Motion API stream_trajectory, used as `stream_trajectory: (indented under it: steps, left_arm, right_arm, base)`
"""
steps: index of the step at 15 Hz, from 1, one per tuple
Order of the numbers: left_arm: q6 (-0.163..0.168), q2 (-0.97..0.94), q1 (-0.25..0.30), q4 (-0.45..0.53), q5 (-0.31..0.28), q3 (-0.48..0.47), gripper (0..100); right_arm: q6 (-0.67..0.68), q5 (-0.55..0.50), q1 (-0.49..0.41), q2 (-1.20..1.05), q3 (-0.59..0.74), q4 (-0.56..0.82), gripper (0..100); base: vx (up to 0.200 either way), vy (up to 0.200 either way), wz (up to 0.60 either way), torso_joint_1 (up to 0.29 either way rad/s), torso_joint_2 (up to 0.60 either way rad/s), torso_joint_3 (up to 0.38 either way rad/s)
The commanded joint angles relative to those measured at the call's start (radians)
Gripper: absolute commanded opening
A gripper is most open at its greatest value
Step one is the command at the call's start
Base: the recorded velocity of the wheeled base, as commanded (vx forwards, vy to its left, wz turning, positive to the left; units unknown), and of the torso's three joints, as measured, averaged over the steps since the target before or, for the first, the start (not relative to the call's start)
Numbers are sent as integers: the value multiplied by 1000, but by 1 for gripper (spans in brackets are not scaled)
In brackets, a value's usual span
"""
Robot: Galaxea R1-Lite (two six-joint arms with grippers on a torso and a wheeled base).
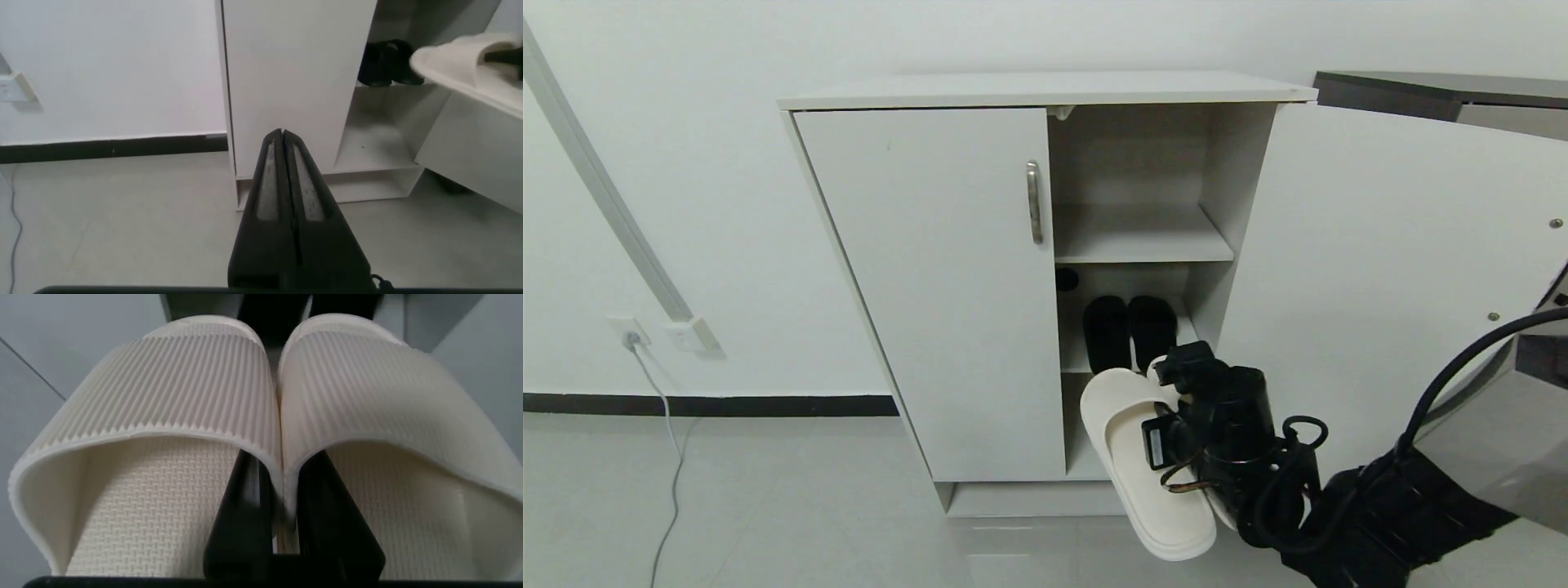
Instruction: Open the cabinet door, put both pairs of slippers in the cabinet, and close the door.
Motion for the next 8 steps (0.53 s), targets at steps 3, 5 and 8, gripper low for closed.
stream_trajectory:
  steps: [3,5,8]
  left_arm:
    - [0,0,0,0,0,0,0]
    - [0,0,0,0,0,0,0]
    - [0,0,0,0,0,0,0]
  right_arm:
    - [191,-109,48,-77,-217,401,0]
    - [188,-170,52,-118,-290,484,0]
    - [123,-172,51,-135,-335,479,0]
  base:
    - [0,0,0,0,0,0]
    - [0,0,0,0,0,0]
    - [0,0,0,0,0,0]
